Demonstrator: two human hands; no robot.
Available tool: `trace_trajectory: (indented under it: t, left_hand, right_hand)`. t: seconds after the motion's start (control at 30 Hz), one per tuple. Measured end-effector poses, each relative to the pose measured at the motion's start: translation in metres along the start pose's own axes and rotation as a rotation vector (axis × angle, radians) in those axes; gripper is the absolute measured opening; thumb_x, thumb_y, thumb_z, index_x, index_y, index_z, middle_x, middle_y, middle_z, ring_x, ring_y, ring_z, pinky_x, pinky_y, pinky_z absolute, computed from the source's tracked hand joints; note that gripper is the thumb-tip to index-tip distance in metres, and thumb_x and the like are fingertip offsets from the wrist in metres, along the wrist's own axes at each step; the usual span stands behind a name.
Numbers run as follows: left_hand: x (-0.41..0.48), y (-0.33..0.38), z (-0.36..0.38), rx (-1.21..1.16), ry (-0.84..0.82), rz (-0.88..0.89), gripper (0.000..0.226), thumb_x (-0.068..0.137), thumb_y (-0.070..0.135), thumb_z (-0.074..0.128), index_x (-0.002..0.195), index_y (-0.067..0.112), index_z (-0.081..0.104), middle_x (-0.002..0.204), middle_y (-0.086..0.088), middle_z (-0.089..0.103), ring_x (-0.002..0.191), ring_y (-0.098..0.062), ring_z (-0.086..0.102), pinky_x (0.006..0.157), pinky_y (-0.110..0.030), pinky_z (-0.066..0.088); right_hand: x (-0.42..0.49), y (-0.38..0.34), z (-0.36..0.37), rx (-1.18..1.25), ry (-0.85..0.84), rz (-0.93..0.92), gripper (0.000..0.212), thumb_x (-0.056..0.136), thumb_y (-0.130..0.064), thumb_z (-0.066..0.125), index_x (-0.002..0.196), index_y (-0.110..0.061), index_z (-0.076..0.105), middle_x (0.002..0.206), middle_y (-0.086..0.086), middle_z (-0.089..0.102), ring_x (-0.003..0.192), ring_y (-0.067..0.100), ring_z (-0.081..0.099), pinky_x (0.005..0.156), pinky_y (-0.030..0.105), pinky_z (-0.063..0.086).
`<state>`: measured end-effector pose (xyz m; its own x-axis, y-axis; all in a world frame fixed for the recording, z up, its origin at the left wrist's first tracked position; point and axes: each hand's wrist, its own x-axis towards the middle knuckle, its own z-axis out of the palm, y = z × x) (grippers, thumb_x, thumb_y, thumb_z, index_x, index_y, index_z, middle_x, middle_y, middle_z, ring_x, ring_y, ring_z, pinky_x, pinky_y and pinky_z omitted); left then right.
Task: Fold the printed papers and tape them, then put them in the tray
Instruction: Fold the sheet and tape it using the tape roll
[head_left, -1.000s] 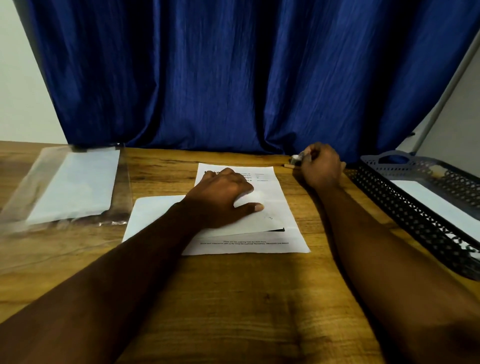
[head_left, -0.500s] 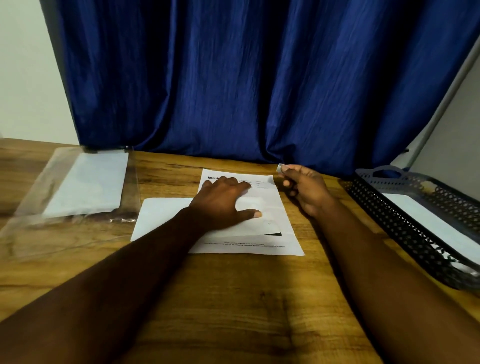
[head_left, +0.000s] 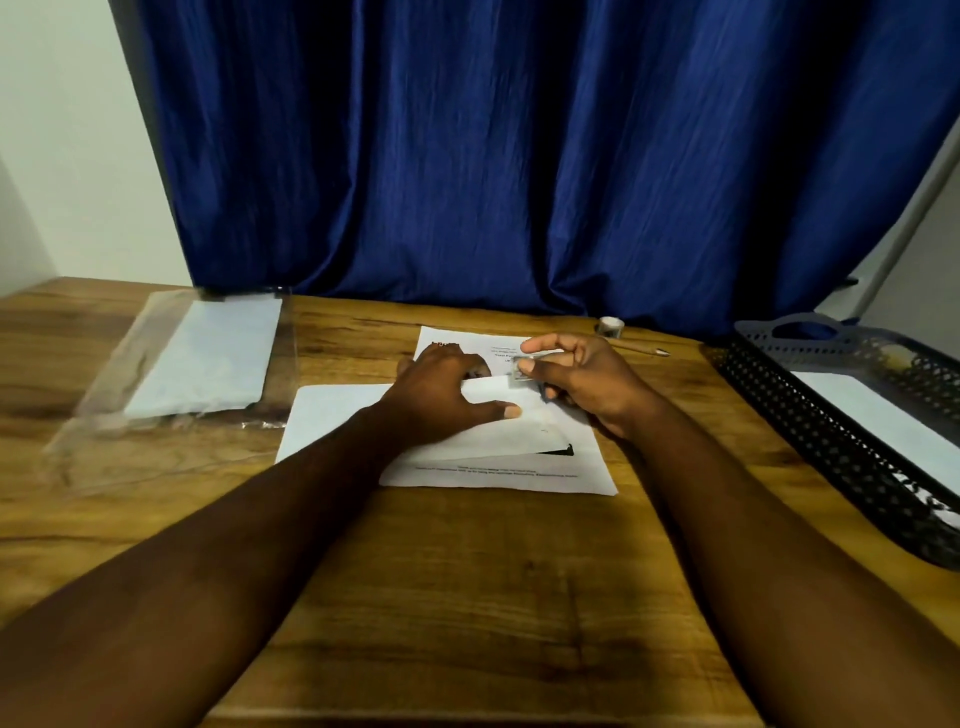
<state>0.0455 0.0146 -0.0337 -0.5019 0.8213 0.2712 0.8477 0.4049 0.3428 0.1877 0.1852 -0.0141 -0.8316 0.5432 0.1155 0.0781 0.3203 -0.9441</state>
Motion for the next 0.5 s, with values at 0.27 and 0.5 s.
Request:
trace_trajectory:
  t: [0.27, 0.5]
  left_hand:
    - [0.013, 0.000, 0.004, -0.168, 0.057, 0.047, 0.002, 0.101, 0.031, 0.067, 0.102, 0.029, 0.068, 0.098, 0.012, 0.061, 0.093, -0.011, 0.057, 0.075, -0.027, 0.046]
    - [0.030, 0.005, -0.018, -0.236, -0.121, 0.041, 0.017, 0.102, 0.026, 0.064, 0.085, 0.028, 0.065, 0.082, 0.008, 0.065, 0.077, -0.012, 0.058, 0.067, -0.028, 0.046]
  right_hand:
    - [0.002, 0.004, -0.002, 0.052, -0.012, 0.016, 0.007, 0.098, -0.011, 0.075, 0.104, -0.012, 0.078, 0.071, -0.012, 0.075, 0.057, -0.004, 0.063, 0.051, 0.012, 0.047]
    - [0.005, 0.015, -0.006, 0.114, 0.023, 0.059, 0.011, 0.094, -0.011, 0.079, 0.104, -0.011, 0.083, 0.099, 0.004, 0.083, 0.085, 0.010, 0.071, 0.071, 0.018, 0.056]
